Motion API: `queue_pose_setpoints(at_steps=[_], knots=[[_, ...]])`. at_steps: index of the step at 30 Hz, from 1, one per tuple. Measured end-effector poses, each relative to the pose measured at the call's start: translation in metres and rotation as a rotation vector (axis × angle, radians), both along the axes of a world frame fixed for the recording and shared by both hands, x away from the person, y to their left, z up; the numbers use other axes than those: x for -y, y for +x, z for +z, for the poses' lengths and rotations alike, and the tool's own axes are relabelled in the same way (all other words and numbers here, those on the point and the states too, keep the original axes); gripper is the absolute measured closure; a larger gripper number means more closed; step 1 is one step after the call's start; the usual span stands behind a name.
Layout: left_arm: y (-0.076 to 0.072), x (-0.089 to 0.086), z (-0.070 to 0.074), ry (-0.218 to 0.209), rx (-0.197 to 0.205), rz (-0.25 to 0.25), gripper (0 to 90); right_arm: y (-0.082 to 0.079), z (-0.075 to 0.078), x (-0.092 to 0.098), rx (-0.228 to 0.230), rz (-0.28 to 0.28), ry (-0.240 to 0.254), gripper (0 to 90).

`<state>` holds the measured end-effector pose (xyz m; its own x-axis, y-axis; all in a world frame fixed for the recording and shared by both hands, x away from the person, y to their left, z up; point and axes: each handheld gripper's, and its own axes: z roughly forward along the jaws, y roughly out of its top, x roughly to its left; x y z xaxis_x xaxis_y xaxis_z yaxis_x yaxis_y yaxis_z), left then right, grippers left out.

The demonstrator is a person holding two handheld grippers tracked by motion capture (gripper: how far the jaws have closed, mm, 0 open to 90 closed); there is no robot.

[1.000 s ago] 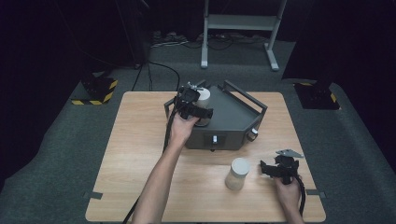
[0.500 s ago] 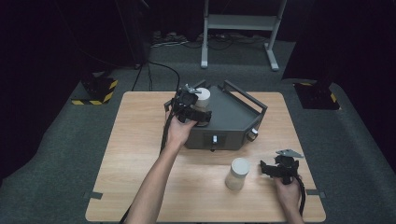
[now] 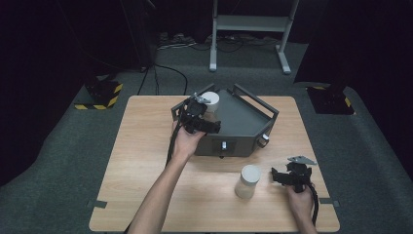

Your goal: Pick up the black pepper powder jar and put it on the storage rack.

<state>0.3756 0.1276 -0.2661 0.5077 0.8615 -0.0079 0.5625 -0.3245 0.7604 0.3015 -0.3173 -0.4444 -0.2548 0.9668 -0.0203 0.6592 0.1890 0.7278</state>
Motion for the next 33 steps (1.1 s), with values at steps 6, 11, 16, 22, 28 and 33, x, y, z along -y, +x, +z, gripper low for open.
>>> queue_pose_setpoints(at_steps=[6,11,16,22,28,33], knots=[[-0.005,-0.001,-0.002,0.014,-0.006,-0.001,7.1,0.0,0.0,0.0,0.0,0.0,0.0,5.3],[-0.009,-0.002,-0.007,0.015,-0.003,0.001,7.1,0.0,0.0,0.0,0.0,0.0,0.0,5.3],[-0.013,-0.004,-0.011,0.032,-0.011,-0.012,7.1,0.0,0.0,0.0,0.0,0.0,0.0,5.3],[-0.018,-0.005,-0.016,0.044,-0.004,-0.018,7.1,0.0,0.0,0.0,0.0,0.0,0.0,5.3],[-0.023,-0.007,-0.02,0.042,-0.003,-0.023,7.1,0.0,0.0,0.0,0.0,0.0,0.0,5.3],[-0.031,-0.01,-0.024,0.036,0.01,-0.03,7.0,0.0,0.0,0.0,0.0,0.0,0.0,5.3]])
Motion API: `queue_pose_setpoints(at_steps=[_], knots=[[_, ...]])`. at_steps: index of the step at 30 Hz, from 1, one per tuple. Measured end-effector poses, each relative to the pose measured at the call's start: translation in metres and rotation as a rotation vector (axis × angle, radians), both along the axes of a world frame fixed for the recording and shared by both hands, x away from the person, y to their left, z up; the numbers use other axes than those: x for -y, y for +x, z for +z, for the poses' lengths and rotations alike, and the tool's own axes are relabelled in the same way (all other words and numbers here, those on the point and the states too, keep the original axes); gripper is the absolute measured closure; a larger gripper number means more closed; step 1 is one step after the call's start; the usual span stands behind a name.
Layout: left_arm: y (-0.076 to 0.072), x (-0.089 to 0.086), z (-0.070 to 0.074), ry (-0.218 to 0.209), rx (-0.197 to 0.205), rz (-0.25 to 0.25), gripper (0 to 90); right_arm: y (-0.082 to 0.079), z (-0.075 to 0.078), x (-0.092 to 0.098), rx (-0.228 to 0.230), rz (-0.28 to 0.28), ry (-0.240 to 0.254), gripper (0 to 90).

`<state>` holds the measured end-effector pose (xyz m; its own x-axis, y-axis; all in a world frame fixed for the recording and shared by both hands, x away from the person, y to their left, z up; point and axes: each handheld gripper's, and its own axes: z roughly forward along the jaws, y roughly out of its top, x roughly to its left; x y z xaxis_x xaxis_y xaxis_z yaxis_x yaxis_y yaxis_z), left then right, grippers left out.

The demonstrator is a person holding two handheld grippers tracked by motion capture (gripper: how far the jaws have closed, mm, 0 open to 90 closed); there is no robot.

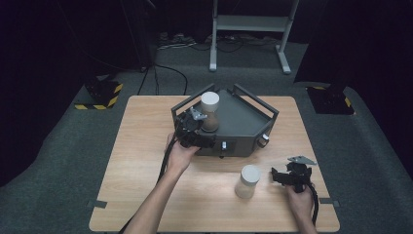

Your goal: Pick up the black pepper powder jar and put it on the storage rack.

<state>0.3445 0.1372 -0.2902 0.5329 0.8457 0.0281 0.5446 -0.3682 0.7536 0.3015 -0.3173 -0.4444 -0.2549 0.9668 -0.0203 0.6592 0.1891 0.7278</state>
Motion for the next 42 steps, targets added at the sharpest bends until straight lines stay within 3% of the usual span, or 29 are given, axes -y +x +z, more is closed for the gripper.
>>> queue_pose_setpoints(at_steps=[18,24,34,42], knots=[[-0.023,-0.017,-0.022,-0.006,0.013,0.002,6.5,0.0,0.0,0.0,0.0,0.0,0.0,5.3],[-0.029,-0.023,-0.033,-0.026,0.026,0.016,6.5,0.0,0.0,0.0,0.0,0.0,0.0,5.3],[-0.037,-0.028,-0.05,-0.013,0.026,0.012,6.7,0.0,0.0,0.0,0.0,-0.001,0.0,5.5],[-0.045,-0.037,-0.066,-0.04,0.029,0.033,7.1,0.0,0.0,0.0,0.0,-0.003,0.001,5.4]])
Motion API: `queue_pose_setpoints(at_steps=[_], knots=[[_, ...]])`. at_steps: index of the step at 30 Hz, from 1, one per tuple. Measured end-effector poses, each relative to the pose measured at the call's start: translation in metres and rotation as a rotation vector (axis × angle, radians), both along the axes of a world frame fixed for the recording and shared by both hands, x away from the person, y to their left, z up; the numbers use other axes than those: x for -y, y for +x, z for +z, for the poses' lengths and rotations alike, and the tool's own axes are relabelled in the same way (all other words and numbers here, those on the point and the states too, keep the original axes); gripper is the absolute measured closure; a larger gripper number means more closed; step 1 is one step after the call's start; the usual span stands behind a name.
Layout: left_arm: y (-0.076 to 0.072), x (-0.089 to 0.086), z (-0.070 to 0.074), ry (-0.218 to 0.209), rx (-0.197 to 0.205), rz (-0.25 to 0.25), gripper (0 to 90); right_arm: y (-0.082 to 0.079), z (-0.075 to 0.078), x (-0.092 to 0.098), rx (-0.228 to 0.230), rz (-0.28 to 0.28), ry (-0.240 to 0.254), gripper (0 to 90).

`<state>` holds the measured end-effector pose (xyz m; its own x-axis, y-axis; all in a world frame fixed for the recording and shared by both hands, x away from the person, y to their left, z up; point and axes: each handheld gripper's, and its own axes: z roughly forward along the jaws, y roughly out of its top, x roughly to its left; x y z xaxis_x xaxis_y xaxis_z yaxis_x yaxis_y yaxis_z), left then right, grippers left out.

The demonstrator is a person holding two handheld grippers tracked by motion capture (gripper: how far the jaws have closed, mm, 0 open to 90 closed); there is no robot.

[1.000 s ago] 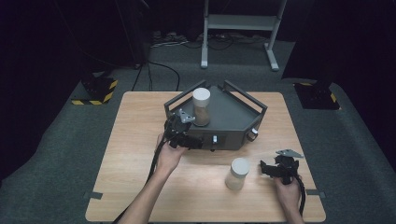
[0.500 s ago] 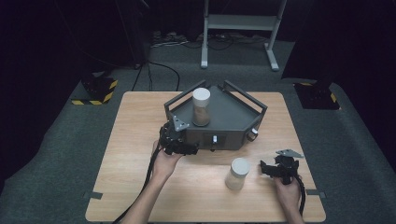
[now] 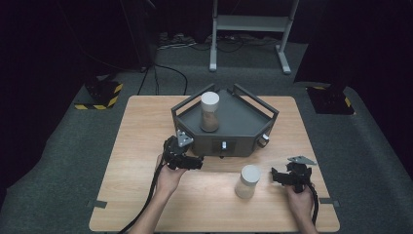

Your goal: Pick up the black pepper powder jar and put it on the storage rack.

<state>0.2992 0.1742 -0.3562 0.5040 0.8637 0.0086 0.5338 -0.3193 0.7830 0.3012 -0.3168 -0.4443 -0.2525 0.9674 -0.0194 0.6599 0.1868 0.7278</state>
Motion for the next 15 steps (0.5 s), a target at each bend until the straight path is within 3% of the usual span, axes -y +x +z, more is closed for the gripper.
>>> queue_pose_setpoints(at_steps=[8,15], knots=[[-0.008,-0.01,-0.019,-0.039,-0.001,0.034,7.6,0.0,0.0,-0.001,0.0,-0.002,0.0,5.5],[-0.015,-0.013,-0.036,-0.031,-0.006,0.055,7.6,0.0,0.0,-0.001,0.001,-0.003,0.0,5.4]])
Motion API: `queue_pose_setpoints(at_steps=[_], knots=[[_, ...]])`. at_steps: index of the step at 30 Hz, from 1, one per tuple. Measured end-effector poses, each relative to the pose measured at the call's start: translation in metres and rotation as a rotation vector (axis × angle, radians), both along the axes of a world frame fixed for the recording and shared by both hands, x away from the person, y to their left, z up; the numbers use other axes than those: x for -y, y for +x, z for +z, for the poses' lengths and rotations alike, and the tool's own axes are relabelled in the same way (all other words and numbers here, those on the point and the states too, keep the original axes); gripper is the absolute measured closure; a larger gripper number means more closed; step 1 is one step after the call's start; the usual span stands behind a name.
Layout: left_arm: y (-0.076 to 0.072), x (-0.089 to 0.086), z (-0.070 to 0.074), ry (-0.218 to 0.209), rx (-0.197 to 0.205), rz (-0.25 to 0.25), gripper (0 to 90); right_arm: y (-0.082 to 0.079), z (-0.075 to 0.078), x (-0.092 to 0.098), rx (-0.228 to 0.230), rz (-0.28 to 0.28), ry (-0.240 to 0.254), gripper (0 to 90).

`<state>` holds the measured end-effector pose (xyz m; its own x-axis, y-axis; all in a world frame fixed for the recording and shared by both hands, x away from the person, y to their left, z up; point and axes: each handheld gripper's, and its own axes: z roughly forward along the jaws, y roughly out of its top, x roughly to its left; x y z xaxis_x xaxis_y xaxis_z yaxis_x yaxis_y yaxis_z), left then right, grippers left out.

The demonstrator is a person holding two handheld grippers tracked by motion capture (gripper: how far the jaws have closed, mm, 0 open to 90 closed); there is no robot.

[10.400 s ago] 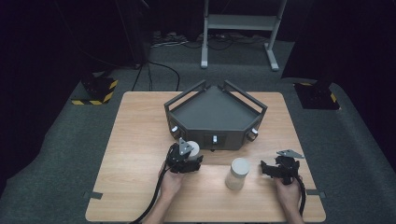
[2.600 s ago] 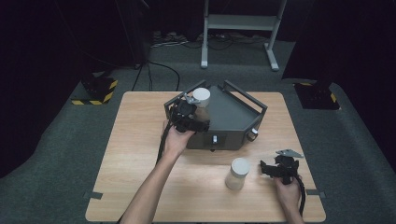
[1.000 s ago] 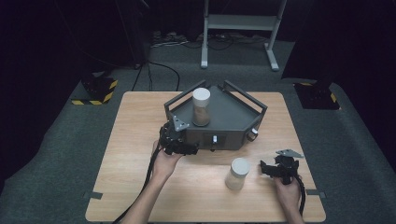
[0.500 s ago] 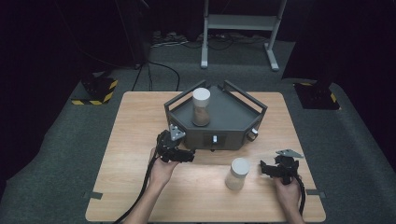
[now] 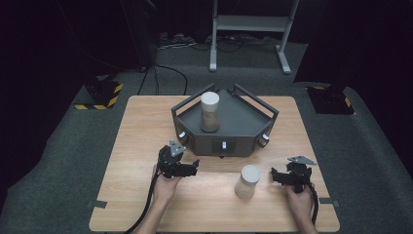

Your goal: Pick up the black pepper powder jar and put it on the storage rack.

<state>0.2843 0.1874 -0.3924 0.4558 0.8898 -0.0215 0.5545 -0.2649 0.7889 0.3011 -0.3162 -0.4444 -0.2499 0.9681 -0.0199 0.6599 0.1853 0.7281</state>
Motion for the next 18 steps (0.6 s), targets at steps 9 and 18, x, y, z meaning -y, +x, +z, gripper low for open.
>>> queue_pose_setpoints(at_steps=[9,18], knots=[[-0.002,-0.001,-0.02,0.009,-0.021,0.026,7.5,0.0,0.0,0.0,0.0,-0.001,0.0,5.4],[0.006,0.003,-0.036,0.063,-0.083,0.049,7.4,0.0,0.0,0.0,0.001,0.0,0.0,5.7]])
